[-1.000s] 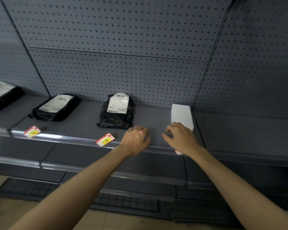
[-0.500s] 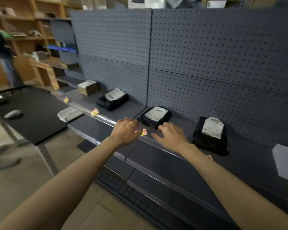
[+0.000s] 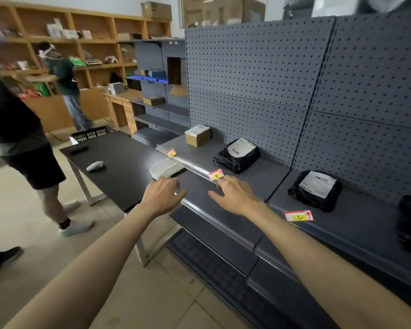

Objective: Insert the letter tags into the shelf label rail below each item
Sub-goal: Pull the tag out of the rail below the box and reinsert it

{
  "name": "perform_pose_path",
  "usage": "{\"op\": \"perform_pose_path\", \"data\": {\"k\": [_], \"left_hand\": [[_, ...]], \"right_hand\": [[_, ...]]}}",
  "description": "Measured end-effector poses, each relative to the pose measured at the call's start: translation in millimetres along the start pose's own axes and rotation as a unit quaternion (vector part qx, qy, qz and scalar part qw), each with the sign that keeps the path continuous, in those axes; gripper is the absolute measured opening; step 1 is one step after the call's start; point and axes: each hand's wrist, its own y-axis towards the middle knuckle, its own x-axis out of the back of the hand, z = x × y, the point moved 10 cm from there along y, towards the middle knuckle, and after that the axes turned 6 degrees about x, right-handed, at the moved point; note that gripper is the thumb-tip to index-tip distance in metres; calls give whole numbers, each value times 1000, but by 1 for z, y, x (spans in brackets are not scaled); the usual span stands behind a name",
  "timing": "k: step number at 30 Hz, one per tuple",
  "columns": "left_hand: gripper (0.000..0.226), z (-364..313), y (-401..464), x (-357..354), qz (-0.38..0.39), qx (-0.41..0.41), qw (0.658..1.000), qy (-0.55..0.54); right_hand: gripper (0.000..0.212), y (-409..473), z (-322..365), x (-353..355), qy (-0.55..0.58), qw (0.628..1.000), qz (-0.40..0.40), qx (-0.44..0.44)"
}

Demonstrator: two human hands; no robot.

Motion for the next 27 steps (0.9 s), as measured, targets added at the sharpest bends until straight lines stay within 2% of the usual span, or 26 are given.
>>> {"op": "perform_pose_path", "data": {"k": [9, 18, 27], "left_hand": [[33, 100, 97, -26, -5, -4, 1000, 11], [33, 165, 245, -50, 10, -73, 997, 23], [21, 218, 344, -110, 53, -120, 991, 4]], "right_hand": [[42, 138, 27, -60, -1, 1000, 6, -1], [33, 287, 9, -113, 33, 998, -14, -46], [30, 376, -11, -164, 5, 997, 11, -78]]}}
